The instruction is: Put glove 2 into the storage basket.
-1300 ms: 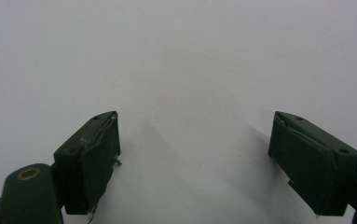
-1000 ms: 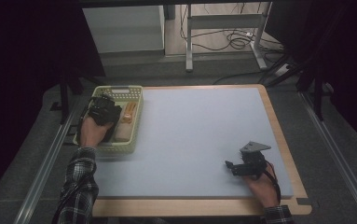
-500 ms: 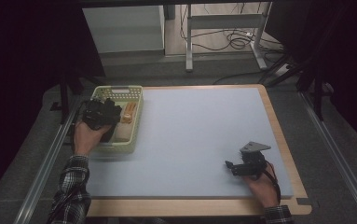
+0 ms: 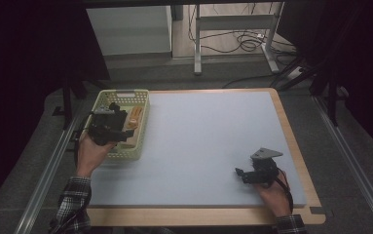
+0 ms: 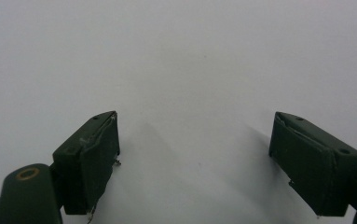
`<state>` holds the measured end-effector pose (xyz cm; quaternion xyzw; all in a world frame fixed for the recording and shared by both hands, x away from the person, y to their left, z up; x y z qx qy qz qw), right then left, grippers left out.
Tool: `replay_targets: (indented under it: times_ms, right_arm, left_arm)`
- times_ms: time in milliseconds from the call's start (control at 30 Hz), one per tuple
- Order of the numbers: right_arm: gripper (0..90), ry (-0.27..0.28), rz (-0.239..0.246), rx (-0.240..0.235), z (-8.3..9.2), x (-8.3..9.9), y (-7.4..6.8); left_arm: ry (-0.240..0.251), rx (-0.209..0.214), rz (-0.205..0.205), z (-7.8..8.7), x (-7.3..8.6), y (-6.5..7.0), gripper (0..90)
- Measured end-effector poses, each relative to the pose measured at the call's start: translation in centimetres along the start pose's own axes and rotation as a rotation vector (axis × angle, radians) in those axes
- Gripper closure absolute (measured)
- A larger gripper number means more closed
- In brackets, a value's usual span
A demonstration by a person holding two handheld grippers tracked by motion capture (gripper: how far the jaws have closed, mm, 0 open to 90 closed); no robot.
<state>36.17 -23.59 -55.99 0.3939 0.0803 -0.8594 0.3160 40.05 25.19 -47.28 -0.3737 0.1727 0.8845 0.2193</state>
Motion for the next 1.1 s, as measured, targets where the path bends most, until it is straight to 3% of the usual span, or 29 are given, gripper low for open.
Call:
replay_targets:
  times_ms: [100,200,233,267,300,367,400,467,533,567,633,667,767,800,900,933,1100]
  right_arm:
    - [15.8,-0.001,-0.001,0.0,0.0,0.0,0.0]
    - [15.8,-0.001,-0.001,0.0,0.0,0.0,0.0]
    - [15.8,0.0,0.001,0.0,0.0,0.0,0.0]
    - [15.7,-0.002,-0.001,0.001,0.0,0.0,0.0]
    - [15.7,-0.002,-0.001,0.001,0.0,0.0,0.0]
    - [15.7,-0.001,-0.002,0.0,0.0,0.0,0.0]
    - [15.7,-0.001,-0.002,0.0,0.0,0.0,0.0]
    - [15.8,0.0,-0.002,0.001,0.0,0.0,0.0]
    - [15.8,0.0,-0.002,0.003,0.0,0.0,0.0]
    - [15.8,0.0,-0.002,0.003,0.0,0.0,0.0]
    - [15.7,0.001,-0.001,0.001,0.0,0.0,0.0]
    - [15.7,0.001,-0.001,0.001,0.0,0.0,0.0]
    - [15.8,0.0,-0.002,0.003,0.0,0.0,0.0]
    - [15.7,0.0,-0.003,0.002,0.0,0.0,0.0]
    - [15.8,0.001,0.001,0.004,0.0,0.0,0.0]
    - [15.7,0.001,0.001,0.004,0.0,0.0,0.0]
    - [15.7,-0.001,-0.003,0.001,0.0,0.0,0.0]
  left_arm:
    - [-0.001,0.01,-0.032,0.1,0.2,1.3,0.1]
    - [0.016,0.039,-0.086,0.1,0.7,3.9,0.0]
    - [0.016,0.039,-0.086,0.1,0.7,3.9,0.0]
    - [0.024,0.059,-0.114,0.0,0.9,5.1,0.0]
    - [0.024,0.059,-0.114,0.0,0.9,5.1,0.0]
    - [0.044,0.094,-0.155,-0.4,1.5,7.3,0.0]
    - [0.044,0.094,-0.155,-0.4,1.5,7.3,0.0]
    - [0.069,0.146,-0.19,-1.1,2.5,9.6,0.0]
    - [0.079,0.175,-0.203,-1.7,3.4,10.9,0.0]
    - [0.079,0.175,-0.203,-1.7,3.4,10.9,0.0]
    - [0.07,0.2,-0.236,-3.0,5.1,12.5,0.0]
    - [0.07,0.2,-0.236,-3.0,5.1,12.5,0.0]
    - [0.025,0.206,-0.275,-4.7,7.1,13.6,0.0]
    - [-0.015,0.195,-0.296,-5.8,8.2,14.0,0.0]
    - [-0.053,0.177,-0.312,-6.8,9.1,14.2,0.0]
    - [-0.087,0.161,-0.327,-7.5,9.7,14.3,0.0]
    - [-0.094,0.181,-0.296,-7.9,9.9,14.3,0.0]
Point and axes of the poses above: each handheld gripper's, and its own axes: z roughly backward along the jaws, x roughly out of its underside, y roughly to its right, the point moved 4 cm from there along -z, roughly forward along the jaws, and after that the axes turned 4 degrees about x, right-handed, at the moved point
